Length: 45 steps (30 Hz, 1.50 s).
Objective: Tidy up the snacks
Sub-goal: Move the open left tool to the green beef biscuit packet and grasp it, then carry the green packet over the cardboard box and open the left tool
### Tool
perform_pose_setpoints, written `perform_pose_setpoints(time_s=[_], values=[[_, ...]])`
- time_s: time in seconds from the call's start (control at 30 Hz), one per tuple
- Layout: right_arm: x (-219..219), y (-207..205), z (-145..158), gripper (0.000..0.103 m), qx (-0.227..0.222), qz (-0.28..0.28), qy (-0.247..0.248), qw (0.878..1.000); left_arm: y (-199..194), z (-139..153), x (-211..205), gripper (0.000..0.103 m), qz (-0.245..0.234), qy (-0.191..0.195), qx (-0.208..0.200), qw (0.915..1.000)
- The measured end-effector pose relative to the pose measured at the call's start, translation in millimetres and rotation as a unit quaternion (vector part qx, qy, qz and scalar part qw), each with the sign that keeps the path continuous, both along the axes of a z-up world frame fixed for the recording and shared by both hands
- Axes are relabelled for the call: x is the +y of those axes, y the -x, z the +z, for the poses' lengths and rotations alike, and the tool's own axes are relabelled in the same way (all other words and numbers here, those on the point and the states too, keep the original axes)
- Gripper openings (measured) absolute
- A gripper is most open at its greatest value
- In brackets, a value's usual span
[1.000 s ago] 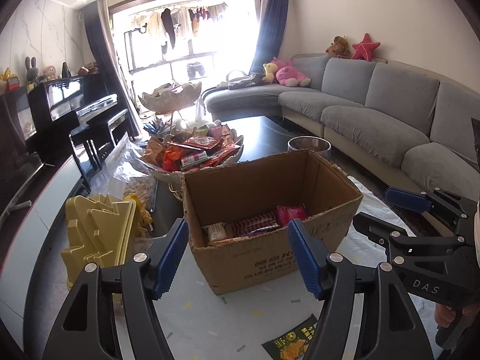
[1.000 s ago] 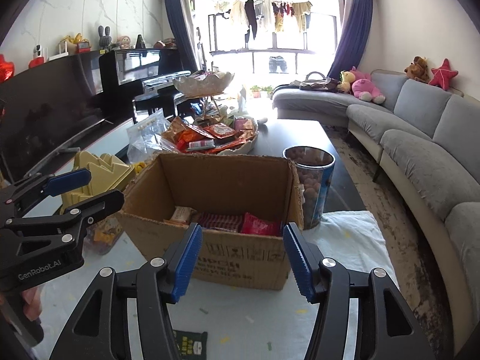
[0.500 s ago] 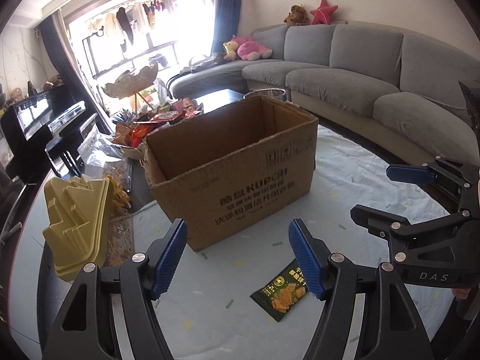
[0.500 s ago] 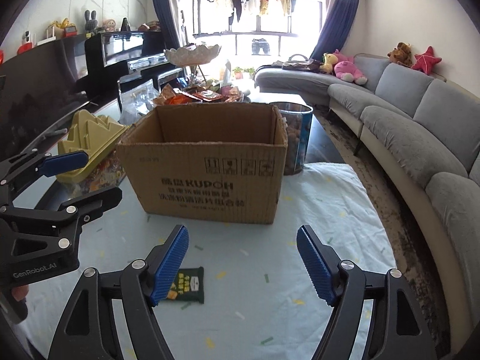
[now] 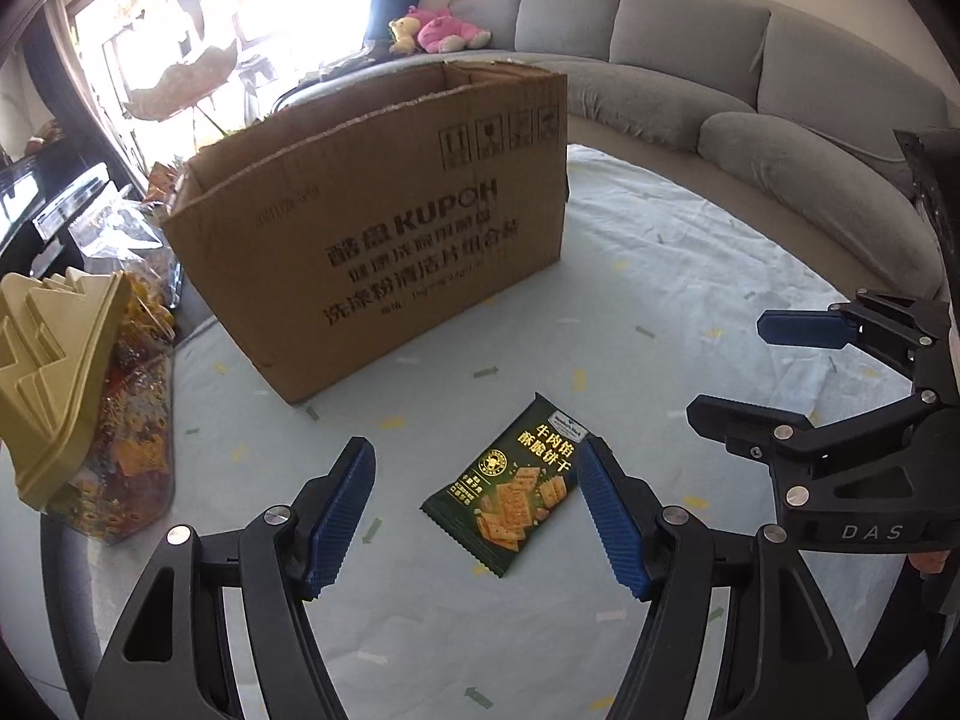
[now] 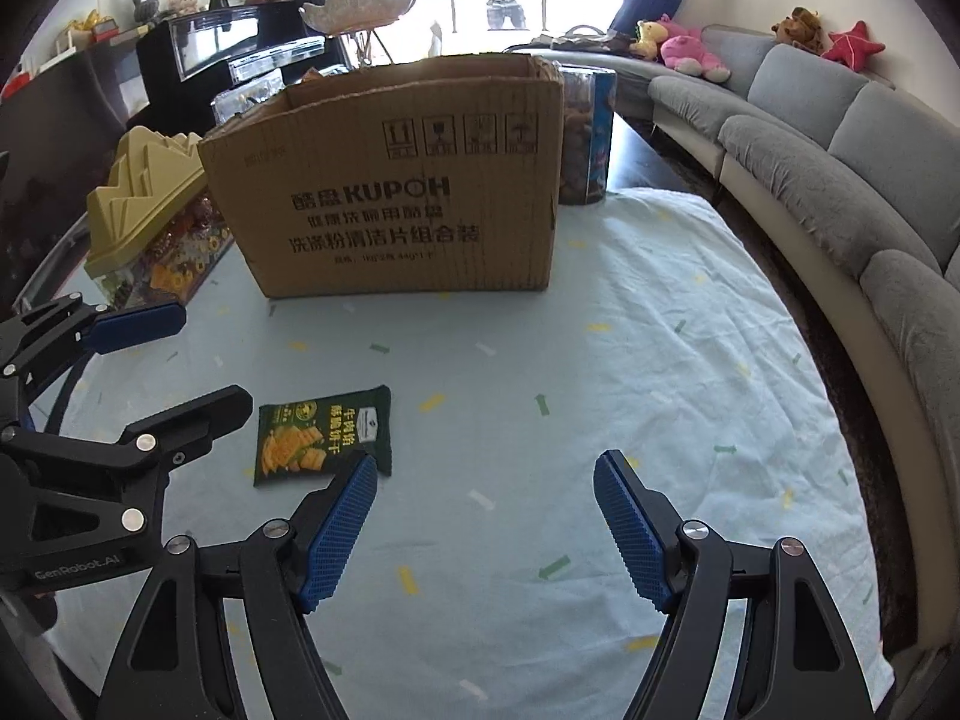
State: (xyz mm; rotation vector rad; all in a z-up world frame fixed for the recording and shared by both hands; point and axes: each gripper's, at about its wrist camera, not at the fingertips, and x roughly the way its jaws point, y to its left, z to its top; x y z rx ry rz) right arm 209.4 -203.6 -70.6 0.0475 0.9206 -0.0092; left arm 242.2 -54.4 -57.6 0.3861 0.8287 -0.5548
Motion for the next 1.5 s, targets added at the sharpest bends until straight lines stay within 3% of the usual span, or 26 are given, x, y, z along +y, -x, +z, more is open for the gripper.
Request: perform_pose_setpoints(time_s=[0.27, 0.47, 0.73, 0.83, 0.97, 1.13, 1.5], values=[[-1, -1, -18, 0.076, 0.028, -0.011, 0.007, 1.000, -8, -28, -9, 0.069, -0.038, -0.006, 0.040, 0.9985], [0, -4, -26, 0.076, 0.041, -0.010, 0.007, 0.999, -16, -42, -17, 0.071, -0.050, -0.020, 0.048, 0.9974], [-3, -11, -35, 0.076, 0.052, -0.015, 0.005, 0.998, -29, -50, -25, 0.070, -0.061, -0.012, 0.064, 0.9961], [-7, -13, -35, 0.076, 0.052, -0.021, 0.006, 0.998, -33, -53, -26, 0.062, -0.058, 0.008, 0.085, 0.9947], [-13, -15, -35, 0.076, 0.051, -0.024, 0.001, 0.998, -32, -51, -28, 0.050, -0.053, 0.019, 0.084, 0.9948], [-19, -16, -36, 0.076, 0.050, -0.027, -0.006, 0.998, -29, -49, -27, 0.044, -0.033, 0.031, 0.088, 0.9951], [-22, -14, -29, 0.076, 0.034, -0.026, -0.013, 0.999, -20, -37, -11, 0.044, 0.054, 0.072, 0.078, 0.9929]])
